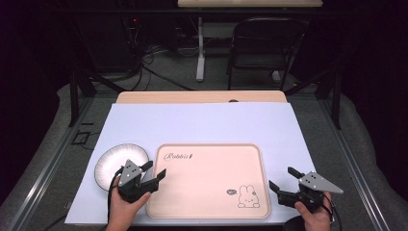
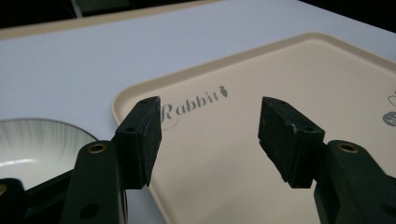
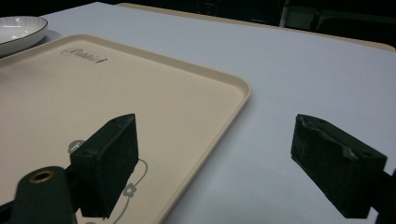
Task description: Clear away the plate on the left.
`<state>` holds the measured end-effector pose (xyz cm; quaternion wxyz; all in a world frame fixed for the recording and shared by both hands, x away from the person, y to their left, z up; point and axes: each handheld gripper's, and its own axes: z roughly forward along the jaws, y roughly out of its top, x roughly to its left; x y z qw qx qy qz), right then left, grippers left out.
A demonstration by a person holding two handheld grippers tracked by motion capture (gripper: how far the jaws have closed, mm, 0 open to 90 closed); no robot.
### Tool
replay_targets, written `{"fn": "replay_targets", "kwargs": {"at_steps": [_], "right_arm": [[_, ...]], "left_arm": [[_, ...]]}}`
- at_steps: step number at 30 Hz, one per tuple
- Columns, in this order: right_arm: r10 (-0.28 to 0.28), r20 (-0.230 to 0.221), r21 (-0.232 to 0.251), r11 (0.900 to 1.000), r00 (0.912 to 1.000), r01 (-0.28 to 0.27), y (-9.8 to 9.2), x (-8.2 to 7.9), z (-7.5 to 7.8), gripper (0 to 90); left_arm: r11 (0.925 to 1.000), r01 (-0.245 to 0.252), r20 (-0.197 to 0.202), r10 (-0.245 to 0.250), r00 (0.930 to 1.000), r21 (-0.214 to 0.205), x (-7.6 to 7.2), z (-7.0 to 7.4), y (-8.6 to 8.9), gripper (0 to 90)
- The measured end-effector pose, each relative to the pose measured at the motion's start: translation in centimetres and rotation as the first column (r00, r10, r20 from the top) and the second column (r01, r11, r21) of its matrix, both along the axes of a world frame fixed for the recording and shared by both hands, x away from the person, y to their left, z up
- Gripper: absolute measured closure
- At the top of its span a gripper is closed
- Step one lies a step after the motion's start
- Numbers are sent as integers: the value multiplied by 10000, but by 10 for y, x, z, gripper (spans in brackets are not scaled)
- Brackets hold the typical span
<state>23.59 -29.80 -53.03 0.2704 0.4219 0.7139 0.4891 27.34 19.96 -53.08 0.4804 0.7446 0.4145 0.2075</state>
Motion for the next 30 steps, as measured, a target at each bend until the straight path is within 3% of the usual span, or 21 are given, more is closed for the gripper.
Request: {"fn": "replay_targets", "kwargs": {"at_steps": [1,3,10,13,20,26,30], "right_arm": [[3,-3,10,10000,10000,-3,0,0,0,143],[6,17,18,10000,10000,-6,0,0,0,143],[91,54,-104,9999,9999,-90,0,-1,0,142],[70,75,-45,10000,9999,-70,0,-2,0,142],[81,66,-58,10000,9999,-81,0,-1,0,143],[72,47,-38,10000,10000,-71,0,-1,0,143],[40,-11,13,10000,10000,-40,-1,-1,0,142]], "left_arm": [[10000,55,-319,-57,9995,-67,0,0,0,398],[10000,32,-537,-31,9986,12,2,-2,0,394],[9995,-60,-825,35,9966,-297,4,-4,4,256],[9996,97,-1095,-124,9939,-249,5,-5,5,256],[10000,-74,-1014,69,9948,-45,4,-5,6,327],[9997,-210,-1394,189,9901,-139,4,-1,9,351],[9976,-349,-1719,243,9848,-590,6,8,17,357]]}}
